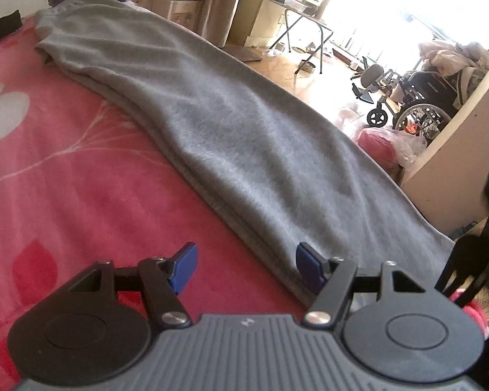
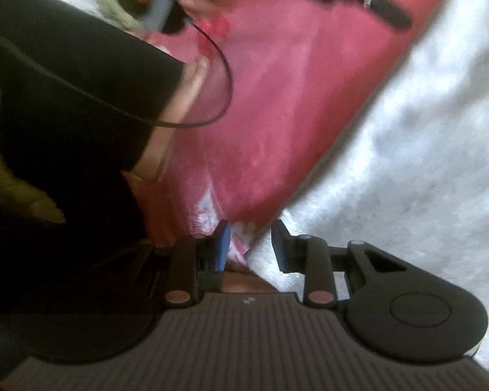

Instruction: Fold clothes

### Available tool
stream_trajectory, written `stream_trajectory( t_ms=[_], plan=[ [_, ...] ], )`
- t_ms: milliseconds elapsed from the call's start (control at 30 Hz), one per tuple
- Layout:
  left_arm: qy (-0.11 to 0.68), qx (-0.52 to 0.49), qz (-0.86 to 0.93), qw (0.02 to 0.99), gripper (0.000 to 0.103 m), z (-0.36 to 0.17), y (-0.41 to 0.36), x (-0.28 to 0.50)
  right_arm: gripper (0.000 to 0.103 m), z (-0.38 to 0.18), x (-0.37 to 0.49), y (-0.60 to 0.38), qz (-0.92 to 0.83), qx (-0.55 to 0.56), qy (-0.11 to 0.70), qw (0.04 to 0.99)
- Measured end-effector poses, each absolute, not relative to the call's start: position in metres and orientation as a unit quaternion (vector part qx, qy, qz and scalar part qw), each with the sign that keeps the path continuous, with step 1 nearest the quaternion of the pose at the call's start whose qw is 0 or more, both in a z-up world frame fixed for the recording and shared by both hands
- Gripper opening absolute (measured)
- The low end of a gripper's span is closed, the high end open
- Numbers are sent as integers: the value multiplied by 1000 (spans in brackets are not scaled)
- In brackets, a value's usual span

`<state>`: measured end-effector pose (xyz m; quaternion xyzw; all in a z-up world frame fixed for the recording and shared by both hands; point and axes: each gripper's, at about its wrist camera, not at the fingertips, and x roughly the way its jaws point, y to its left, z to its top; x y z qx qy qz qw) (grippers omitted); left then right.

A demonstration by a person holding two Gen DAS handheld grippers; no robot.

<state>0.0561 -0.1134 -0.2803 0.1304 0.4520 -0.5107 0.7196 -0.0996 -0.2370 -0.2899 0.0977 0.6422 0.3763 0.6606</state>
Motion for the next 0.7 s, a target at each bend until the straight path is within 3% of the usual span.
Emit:
stream_trajectory(
  t_ms=[67, 400, 600, 700],
  plan=[
    [460, 123, -493, 728, 68, -283, -115, 63, 26, -315, -96, -228, 358, 93, 659, 655],
    [452, 65, -426, 781, 69, -257, -122, 127, 33, -217, -29, -329, 284, 155, 503, 802],
    [450, 104, -389, 797, 69, -247, -158, 145, 33, -228, 20, -394, 86, 243, 371, 892],
    [457, 107, -390, 792, 70, -249, -173, 148, 33, -246, 23, -394, -16, 222, 333, 916]
  ],
)
